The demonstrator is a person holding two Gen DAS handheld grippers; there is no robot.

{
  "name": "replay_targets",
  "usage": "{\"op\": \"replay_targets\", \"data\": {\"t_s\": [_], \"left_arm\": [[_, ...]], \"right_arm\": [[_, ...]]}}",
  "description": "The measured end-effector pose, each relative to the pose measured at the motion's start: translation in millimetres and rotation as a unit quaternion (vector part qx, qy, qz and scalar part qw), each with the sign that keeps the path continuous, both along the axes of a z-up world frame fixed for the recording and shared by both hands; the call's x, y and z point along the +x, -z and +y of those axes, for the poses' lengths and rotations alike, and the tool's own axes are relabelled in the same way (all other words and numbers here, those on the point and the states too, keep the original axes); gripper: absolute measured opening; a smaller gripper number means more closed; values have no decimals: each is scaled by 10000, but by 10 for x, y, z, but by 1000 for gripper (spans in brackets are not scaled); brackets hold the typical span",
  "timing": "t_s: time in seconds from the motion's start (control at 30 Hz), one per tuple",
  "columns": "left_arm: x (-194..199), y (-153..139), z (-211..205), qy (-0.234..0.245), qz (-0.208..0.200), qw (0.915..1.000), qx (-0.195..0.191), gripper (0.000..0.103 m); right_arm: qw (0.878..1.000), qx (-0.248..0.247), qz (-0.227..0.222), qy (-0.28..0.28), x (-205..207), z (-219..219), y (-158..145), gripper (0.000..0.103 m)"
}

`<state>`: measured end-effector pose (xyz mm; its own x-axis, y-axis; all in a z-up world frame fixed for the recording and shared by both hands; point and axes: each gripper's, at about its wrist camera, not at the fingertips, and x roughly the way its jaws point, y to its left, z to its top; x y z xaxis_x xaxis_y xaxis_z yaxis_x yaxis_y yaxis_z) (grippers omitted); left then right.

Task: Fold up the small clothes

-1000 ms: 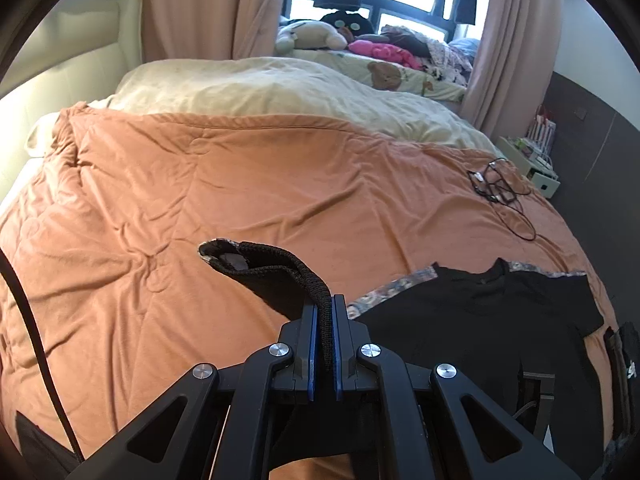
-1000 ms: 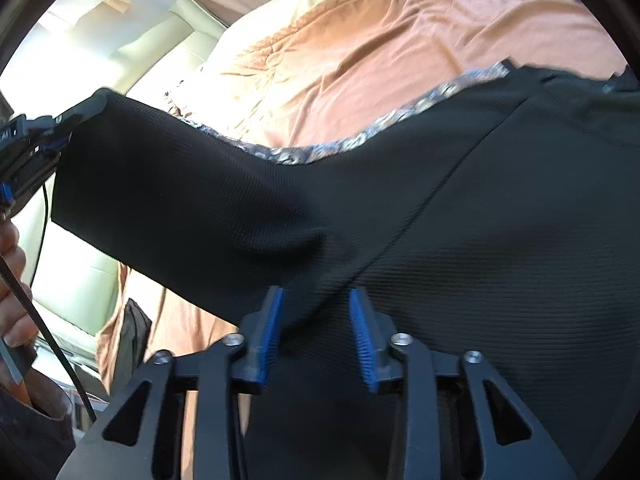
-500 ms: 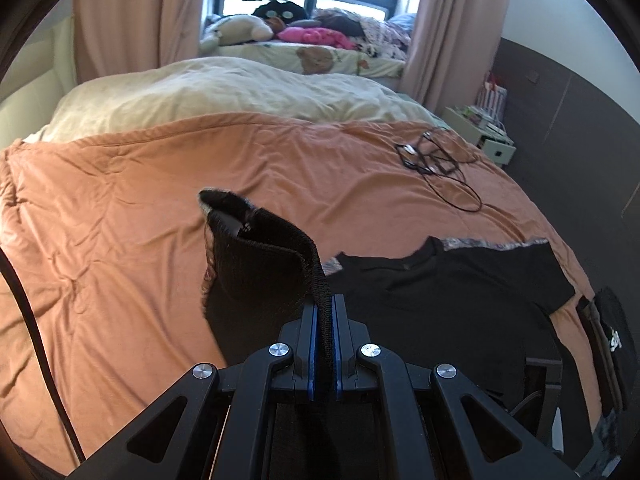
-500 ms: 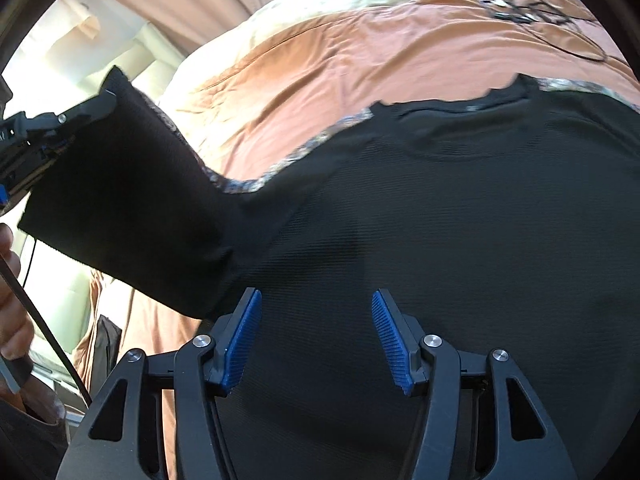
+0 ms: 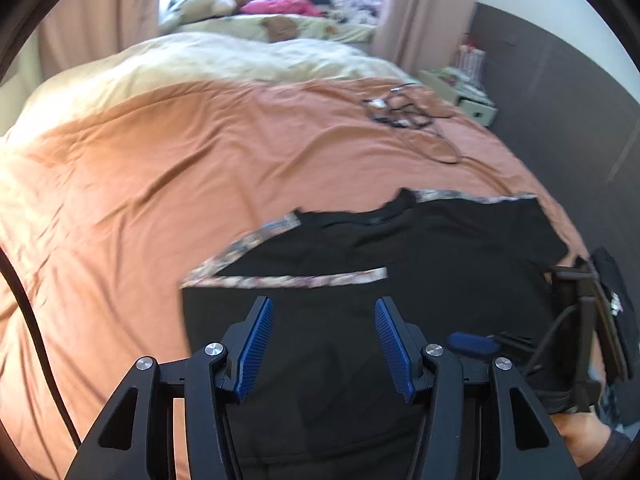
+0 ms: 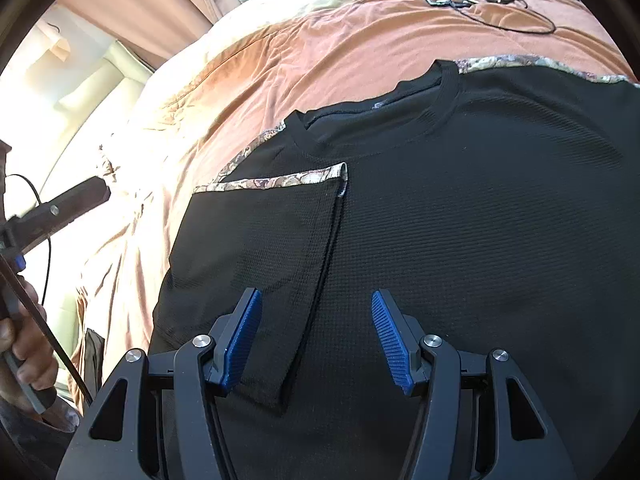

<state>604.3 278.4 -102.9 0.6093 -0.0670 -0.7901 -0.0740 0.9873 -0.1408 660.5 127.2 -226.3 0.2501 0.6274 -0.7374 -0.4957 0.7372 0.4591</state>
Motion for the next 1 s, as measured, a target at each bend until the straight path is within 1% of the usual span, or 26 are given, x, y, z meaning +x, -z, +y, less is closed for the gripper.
{"op": "replay_targets", "data": {"t_s": [0.13, 0.3, 0.43, 0.57, 0.6, 0.7, 0.73, 0.77, 0.8, 0.83, 0.87, 0.9, 0.93, 0.97, 1.0], "left_arm": [[-69, 165, 296, -351, 166, 9992, 45, 55], [-88, 456, 610, -644, 414, 9970, 62, 55], [-4, 719, 816, -874, 556, 9946, -93, 55], [144, 984, 959, -1032, 700, 9919, -246, 54], [173, 1025, 976, -1050, 737, 9914, -240, 52], [262, 1173, 1078, -1153, 817, 9896, -281, 51], [285, 1209, 1105, -1178, 828, 9890, -335, 51], [311, 1255, 1138, -1209, 843, 9882, -417, 51], [330, 1288, 1167, -1248, 854, 9874, -475, 50], [345, 1308, 1197, -1310, 840, 9864, -535, 46], [354, 1304, 1223, -1368, 770, 9858, -599, 44], [358, 1295, 1238, -1383, 713, 9855, -669, 38], [381, 1292, 1249, -1356, 704, 9853, -763, 29], [398, 1297, 1246, -1350, 728, 9853, -752, 26], [417, 1286, 1238, -1339, 727, 9859, -691, 16]], "right_arm": [[9998, 167, 100, -2, 131, 59, 87, 56], [9997, 158, 192, -25, 345, 198, 268, 55], [9998, 131, 106, -47, 434, 270, 319, 54], [10000, 41, 38, 13, 540, 380, 347, 46], [10000, 34, 22, 20, 561, 412, 350, 45], [10000, 5, 8, 63, 673, 530, 372, 37], [10000, 1, 17, 82, 704, 558, 385, 31], [9999, -25, 13, 119, 734, 576, 397, 20], [9998, -86, 2, 174, 763, 590, 414, 13], [9997, -109, -2, 203, 775, 591, 424, 3], [9997, -94, -12, 220, 773, 583, 422, 2], [9996, -92, -51, 268, 760, 566, 408, 1], [9993, -115, -108, 332, 743, 548, 389, 1], [9990, -125, -158, 400, 722, 519, 374, 1], [9987, -127, -161, 471, 701, 486, 376, 1]]}}
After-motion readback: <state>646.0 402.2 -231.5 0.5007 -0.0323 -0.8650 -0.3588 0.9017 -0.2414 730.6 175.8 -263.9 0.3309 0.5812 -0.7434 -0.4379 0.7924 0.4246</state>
